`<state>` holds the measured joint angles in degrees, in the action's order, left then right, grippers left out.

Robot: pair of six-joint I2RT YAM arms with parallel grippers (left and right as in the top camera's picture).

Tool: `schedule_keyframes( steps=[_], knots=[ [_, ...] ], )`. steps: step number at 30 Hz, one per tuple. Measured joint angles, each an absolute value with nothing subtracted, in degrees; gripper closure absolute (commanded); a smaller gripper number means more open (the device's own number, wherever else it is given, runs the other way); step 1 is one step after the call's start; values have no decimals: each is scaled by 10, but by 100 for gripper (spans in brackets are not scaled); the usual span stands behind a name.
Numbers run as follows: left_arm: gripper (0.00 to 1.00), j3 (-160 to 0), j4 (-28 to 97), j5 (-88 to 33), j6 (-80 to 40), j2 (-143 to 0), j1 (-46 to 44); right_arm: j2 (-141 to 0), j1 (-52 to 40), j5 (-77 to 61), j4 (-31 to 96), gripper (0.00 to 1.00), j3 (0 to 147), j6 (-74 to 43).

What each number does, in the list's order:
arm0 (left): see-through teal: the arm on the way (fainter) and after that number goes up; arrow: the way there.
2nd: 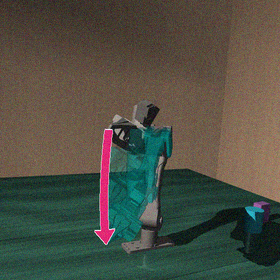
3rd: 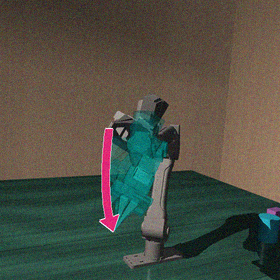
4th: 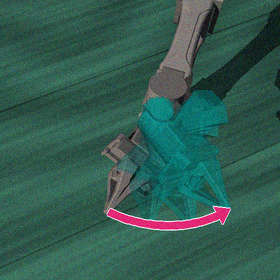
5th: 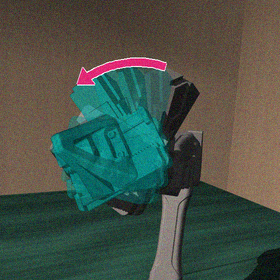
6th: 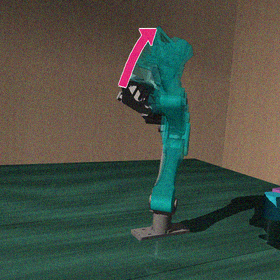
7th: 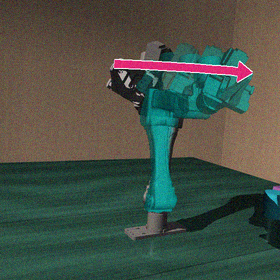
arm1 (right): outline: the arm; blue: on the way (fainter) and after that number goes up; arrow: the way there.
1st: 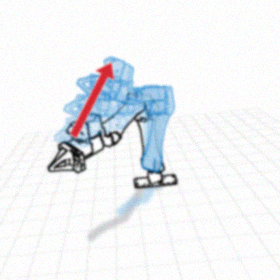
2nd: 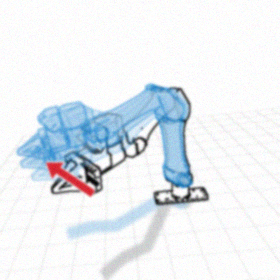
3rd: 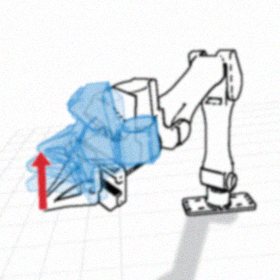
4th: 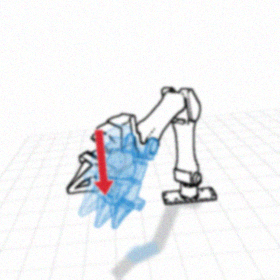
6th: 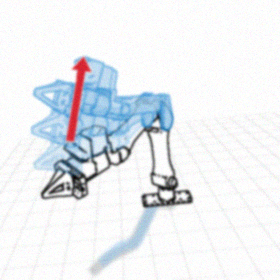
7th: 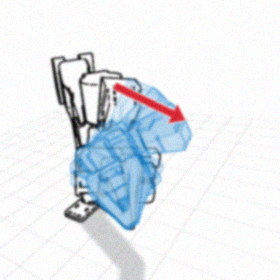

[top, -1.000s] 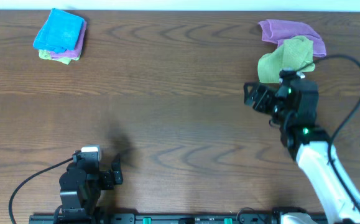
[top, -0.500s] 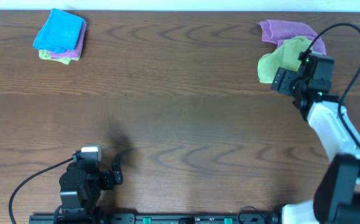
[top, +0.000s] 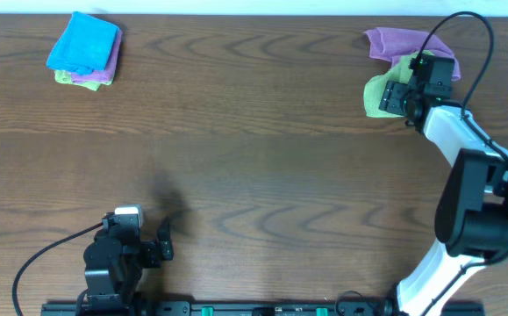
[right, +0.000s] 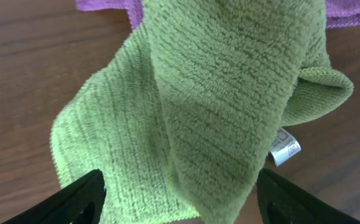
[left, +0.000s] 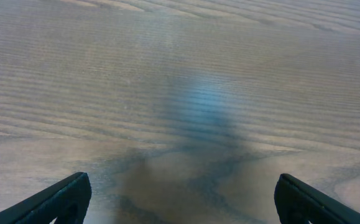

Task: Fold the cloth
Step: 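Reach the right gripper to the lime-green cloth on the purple cloth and grasp it, then drag the lime-green cloth with the right gripper to the table center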

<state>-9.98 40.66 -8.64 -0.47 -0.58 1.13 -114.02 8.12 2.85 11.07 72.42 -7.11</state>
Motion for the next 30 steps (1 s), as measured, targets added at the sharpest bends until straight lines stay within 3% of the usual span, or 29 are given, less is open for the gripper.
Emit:
schedule_keyframes(
  steps=[2, 4, 5, 8, 9, 22, 30],
  knots=[
    [5, -100, 406, -86, -5, -6, 11, -1146, 81, 37, 111, 24, 725, -71],
    [5, -100, 406, -86, -5, -6, 11, -1149, 82, 45, 112, 37, 725, -69],
    [4, -100, 406, -86, -5, -6, 11, -1149, 83, 48, 111, 45, 726, -68],
    [5, -100, 406, -86, -5, -6, 11, -1149, 89, 55, 111, 91, 726, -68],
    [5, -100, 406, -86, -5, -6, 11, -1149, 91, 57, 112, 99, 726, -68],
    [5, -100, 407, -86, -5, -6, 11, -1149, 84, -3, 199, 99, 778, -70],
    [5, -100, 407, -86, -5, -6, 11, -1102, -54, -86, 355, 99, 910, -55]
  ],
)
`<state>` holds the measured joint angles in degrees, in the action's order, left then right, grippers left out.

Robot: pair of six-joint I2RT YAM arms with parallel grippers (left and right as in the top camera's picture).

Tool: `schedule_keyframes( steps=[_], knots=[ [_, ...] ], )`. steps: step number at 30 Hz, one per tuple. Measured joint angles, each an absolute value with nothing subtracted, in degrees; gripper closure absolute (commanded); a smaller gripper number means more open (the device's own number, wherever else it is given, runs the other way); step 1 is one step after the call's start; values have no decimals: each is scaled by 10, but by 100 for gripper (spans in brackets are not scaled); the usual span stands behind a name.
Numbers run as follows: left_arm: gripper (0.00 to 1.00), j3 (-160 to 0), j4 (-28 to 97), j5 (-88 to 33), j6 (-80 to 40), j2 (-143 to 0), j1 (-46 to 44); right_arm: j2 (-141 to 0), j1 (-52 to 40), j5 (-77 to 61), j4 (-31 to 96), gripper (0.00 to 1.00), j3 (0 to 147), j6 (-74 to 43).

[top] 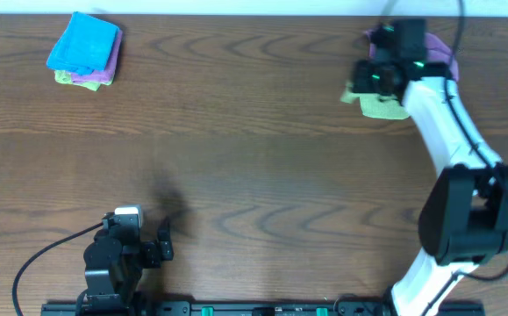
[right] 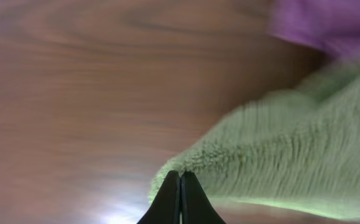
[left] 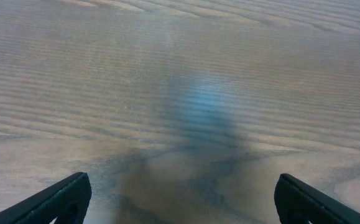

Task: Fold the cloth
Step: 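Drag the lime-green cloth with the right gripper to the table center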

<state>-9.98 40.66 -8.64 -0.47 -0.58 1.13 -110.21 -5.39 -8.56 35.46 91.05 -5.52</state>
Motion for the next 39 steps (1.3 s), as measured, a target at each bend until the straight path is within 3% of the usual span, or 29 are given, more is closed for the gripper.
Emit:
schedule_keyframes(
  steps=[9, 15, 16, 17, 22, 26, 30, 32, 36, 39],
  knots=[
    [5, -100, 406, -86, -5, -6, 11, -1029, -321, -121, 455, 99, 1029, -41],
    [5, -100, 406, -86, -5, -6, 11, -1002, -329, -27, 528, 99, 1055, -37],
    [5, -100, 407, -86, -5, -6, 11, -1000, -310, -1, 545, 69, 1055, -42],
    [5, -100, 407, -86, -5, -6, 11, -1000, -289, 18, 555, 1, 1055, -54],
    [5, -100, 406, -86, -5, -6, 11, -1011, -207, 37, 598, 1, 1056, -81],
    [5, -100, 407, -86, -5, -6, 11, -1016, -195, 34, 606, 2, 1055, -74],
    [5, -100, 406, -86, -5, -6, 11, -1016, -202, 13, 604, 20, 1041, -39],
    [5, -100, 406, -86, -5, -6, 11, -1015, -212, -8, 600, 20, 1004, -23],
    [5, -100, 407, -86, -5, -6, 11, -1016, -234, -52, 562, 30, 889, -6],
    [5, -100, 406, -86, -5, -6, 11, -1018, -253, -80, 518, 31, 797, -6]
  ],
)
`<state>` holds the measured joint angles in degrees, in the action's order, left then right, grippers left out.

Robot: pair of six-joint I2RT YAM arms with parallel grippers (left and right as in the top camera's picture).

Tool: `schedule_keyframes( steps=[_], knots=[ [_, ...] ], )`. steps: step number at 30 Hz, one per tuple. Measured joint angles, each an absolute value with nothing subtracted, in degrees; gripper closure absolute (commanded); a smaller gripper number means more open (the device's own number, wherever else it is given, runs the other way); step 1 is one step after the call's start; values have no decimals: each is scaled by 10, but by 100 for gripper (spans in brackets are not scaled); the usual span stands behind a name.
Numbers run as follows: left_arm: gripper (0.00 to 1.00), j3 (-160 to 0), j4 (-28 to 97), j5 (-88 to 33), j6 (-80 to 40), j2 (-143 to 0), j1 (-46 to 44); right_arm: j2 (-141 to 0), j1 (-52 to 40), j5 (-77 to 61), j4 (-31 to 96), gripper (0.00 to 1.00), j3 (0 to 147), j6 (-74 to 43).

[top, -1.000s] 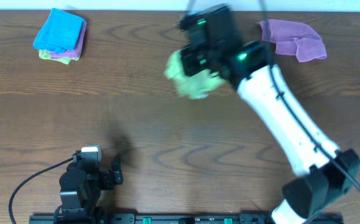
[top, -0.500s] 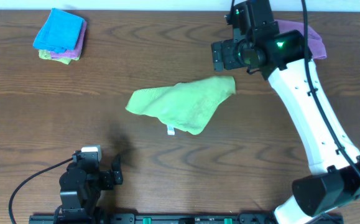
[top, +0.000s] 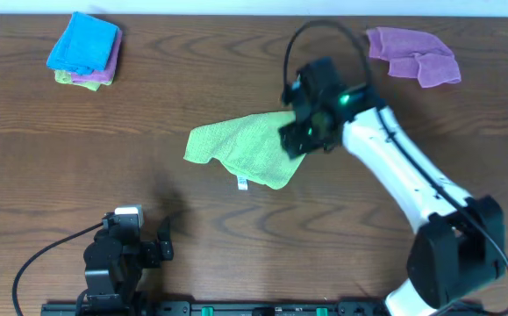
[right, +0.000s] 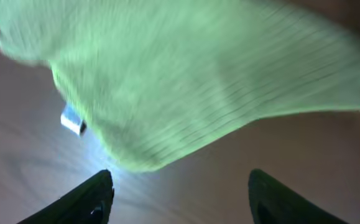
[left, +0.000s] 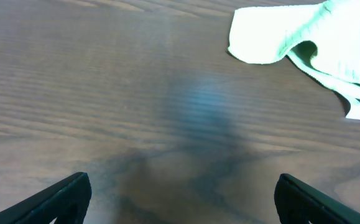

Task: Fold the cloth
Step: 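Drag the lime-green cloth with the right gripper to the table center, then pull the cloth's far corner with the right gripper to spread it flat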

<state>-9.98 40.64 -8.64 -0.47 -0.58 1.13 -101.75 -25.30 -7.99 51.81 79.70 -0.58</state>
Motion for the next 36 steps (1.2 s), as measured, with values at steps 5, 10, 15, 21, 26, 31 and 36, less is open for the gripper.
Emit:
schedule_keyframes(
  steps=[5, 10, 15, 21, 26, 31, 36],
  knots=[
    [5, -100, 407, -86, -5, -6, 11, -1018, -297, -90, 439, 32, 710, -6],
    [5, -100, 407, -86, -5, -6, 11, -1018, -316, -80, 387, 35, 651, -6],
    [5, -100, 407, -86, -5, -6, 11, -1018, -329, -55, 366, 35, 628, -5],
    [4, -100, 406, -86, -5, -6, 11, -1046, -349, -38, 347, 41, 625, 5],
    [5, -100, 407, -86, -5, -6, 11, -1072, -357, -23, 329, 62, 626, 9],
    [5, -100, 406, -86, -5, -6, 11, -1074, -357, 1, 324, 75, 626, 9],
    [5, -100, 406, -86, -5, -6, 11, -1076, -357, 6, 338, 99, 632, 7]
  ],
)
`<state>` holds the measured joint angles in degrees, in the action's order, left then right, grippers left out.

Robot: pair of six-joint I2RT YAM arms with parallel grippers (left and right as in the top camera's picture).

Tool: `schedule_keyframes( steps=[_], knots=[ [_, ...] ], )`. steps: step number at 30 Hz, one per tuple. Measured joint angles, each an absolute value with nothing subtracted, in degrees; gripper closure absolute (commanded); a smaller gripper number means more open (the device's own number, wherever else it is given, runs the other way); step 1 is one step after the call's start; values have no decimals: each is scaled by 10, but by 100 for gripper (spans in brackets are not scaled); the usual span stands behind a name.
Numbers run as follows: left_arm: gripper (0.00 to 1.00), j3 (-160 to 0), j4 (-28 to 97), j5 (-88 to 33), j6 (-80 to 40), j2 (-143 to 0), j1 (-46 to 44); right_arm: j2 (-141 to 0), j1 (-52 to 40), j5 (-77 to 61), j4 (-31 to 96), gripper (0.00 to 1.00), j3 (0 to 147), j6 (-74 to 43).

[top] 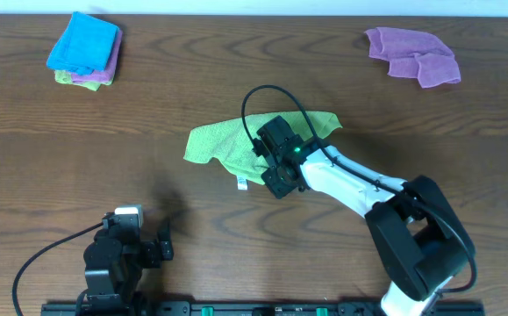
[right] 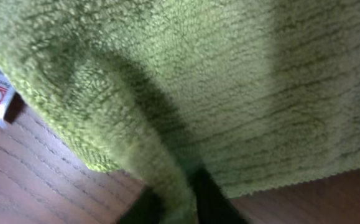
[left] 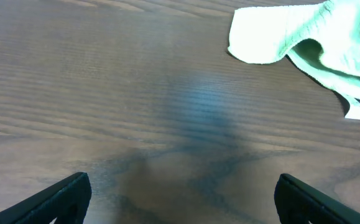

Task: Fold the cloth
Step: 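Pull the cloth's far corner with the right gripper to spread it flat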

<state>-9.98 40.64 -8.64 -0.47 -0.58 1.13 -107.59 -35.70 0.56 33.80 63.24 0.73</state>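
The green cloth [top: 223,143] lies rumpled in the middle of the table, with a white tag [top: 241,183] at its near edge. My right gripper [top: 274,181] sits low at the cloth's near right edge. In the right wrist view the cloth [right: 217,68] fills the frame, and the gripper [right: 177,198] is shut on a pinched ridge of it. My left gripper [left: 180,199] stands open over bare wood at the near left. From there the cloth [left: 316,43] shows at the far right.
A crumpled purple cloth [top: 414,53] lies at the far right corner. A stack of folded cloths with a blue one on top [top: 84,48] sits at the far left corner. The dark wooden table [top: 104,167] spreads around the green cloth.
My right gripper was open over the cloth's right part. It is now nearer and lower, at the near edge, shut on a fold. The cloth's right corner reaches farther right. The left arm is unchanged.
My right gripper hung open over the green cloth beside the purple one at the far right. Then it was shut on the cloth there. Later the cloth lay mid-table with the gripper open above it, and now the gripper pinches its near edge.
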Motion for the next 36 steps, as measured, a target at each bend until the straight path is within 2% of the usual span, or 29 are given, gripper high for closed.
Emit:
schedule_keyframes(
  steps=[6, 13, 17, 20, 21, 22, 23, 25, 27, 33, 34, 35, 36],
  knots=[
    [5, -100, 406, -86, -5, -6, 11, -1089, -357, 5, 387, 99, 670, 5],
    [5, -100, 406, -86, -5, -6, 11, -1094, -357, 48, 420, 99, 799, 5],
    [5, -100, 407, -86, -5, -6, 11, -1094, -353, 95, 339, 99, 838, 22],
    [5, -100, 407, -86, -5, -6, 11, -1094, -336, 109, 230, 99, 839, 42],
    [5, -100, 407, -86, -5, -6, 11, -1096, -326, 110, 178, 94, 839, 45],
    [5, -100, 407, -86, -5, -6, 11, -1098, -316, 111, 134, 52, 840, 47],
    [5, -100, 407, -86, -5, -6, 11, -1101, -304, 108, 86, 1, 841, 47],
    [5, -100, 406, -86, -5, -6, 11, -1107, -278, 83, -5, 1, 843, 46],
    [5, -100, 406, -86, -5, -6, 11, -1109, -262, 59, -22, 1, 844, 47],
    [5, -100, 406, -86, -5, -6, 11, -1115, -257, 36, 128, 1, 845, 46],
    [4, -100, 407, -86, -5, -6, 11, -1117, -257, 35, 159, 8, 846, 46],
    [5, -100, 406, -87, -5, -6, 11, -1117, -257, 34, 174, 23, 846, 47],
    [5, -100, 406, -86, -5, -6, 11, -1119, -256, 34, 203, 59, 846, 51]
  ],
)
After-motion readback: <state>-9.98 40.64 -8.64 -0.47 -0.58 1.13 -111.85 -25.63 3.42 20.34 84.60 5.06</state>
